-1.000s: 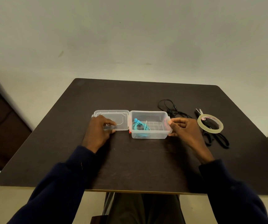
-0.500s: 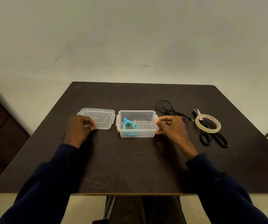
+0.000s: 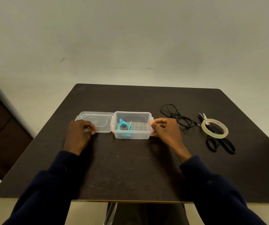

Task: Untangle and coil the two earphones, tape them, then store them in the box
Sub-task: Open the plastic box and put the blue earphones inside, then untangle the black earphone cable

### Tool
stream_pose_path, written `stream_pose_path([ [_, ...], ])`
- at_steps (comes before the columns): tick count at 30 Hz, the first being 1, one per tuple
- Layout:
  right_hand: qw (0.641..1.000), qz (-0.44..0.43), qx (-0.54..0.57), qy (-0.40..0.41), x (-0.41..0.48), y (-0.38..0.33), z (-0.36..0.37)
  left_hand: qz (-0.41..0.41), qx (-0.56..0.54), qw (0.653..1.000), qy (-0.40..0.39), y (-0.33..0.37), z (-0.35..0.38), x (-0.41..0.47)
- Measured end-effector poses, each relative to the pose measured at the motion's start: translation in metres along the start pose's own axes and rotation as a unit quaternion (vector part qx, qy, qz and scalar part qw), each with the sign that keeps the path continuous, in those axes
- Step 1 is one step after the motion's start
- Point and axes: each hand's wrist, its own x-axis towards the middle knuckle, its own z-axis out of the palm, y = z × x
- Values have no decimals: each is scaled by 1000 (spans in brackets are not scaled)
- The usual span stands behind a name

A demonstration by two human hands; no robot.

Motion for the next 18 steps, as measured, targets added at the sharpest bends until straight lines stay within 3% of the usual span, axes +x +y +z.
stream_pose_path([
  [6,999,-6,39,-7,-6,5,-10,11,-32,999,0,7,4,-4],
  [9,993,-56,-85,58,6,16,-38,15,-46,999,22,14,4,-9],
  [12,964,-112,-203,131,21,30,-75,19,-71,997,37,24,8,-14],
  [16,923,-82,-373,37,34,41,-88,30,-158,985,65,61,20,-30],
  [18,922,-65,-382,2,35,44,-84,37,-167,983,69,82,28,-43],
])
